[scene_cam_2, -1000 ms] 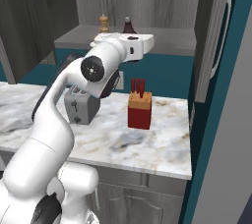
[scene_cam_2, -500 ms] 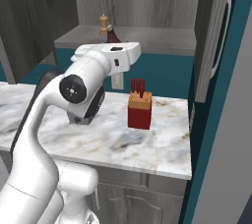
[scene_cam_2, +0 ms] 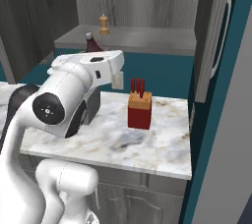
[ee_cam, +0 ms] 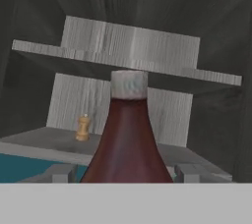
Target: Take 2 condiments from the cabinet and move them on the counter near the stove.Make sure the condiments are lined up with each other, next to each other.
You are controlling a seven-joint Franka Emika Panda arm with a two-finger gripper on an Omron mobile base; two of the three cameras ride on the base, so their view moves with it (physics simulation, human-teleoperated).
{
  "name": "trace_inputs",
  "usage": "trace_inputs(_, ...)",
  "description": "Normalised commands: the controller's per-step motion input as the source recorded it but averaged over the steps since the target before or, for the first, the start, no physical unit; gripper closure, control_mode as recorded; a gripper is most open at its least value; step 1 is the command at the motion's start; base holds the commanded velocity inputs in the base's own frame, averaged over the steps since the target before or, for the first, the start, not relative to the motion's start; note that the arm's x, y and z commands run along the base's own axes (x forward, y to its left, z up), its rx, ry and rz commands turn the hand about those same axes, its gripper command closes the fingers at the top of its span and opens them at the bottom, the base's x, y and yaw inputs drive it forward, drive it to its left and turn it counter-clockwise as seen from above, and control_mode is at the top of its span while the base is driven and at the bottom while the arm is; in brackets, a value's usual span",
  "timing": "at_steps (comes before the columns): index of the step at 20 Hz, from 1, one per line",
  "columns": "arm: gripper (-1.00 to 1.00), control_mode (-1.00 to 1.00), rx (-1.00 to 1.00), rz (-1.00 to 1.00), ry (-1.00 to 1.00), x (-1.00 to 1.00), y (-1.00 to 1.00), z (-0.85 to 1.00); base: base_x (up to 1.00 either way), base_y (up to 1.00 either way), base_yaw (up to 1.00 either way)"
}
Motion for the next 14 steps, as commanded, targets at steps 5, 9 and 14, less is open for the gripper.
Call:
trace_inputs(5, 1.00, -1.00, 0.00, 0.10, 0.14, -0.69, 0.43, 0.11, 0.00, 0.00, 0.00)
trace_inputs(9, 1.00, -1.00, 0.00, 0.03, 0.16, -0.42, 0.56, 0.07, 0.00, 0.00, 0.00)
trace_inputs(14, 1.00, -1.00, 0.00, 0.00, 0.01, -0.04, 0.18, -0.02, 0.00, 0.00, 0.00)
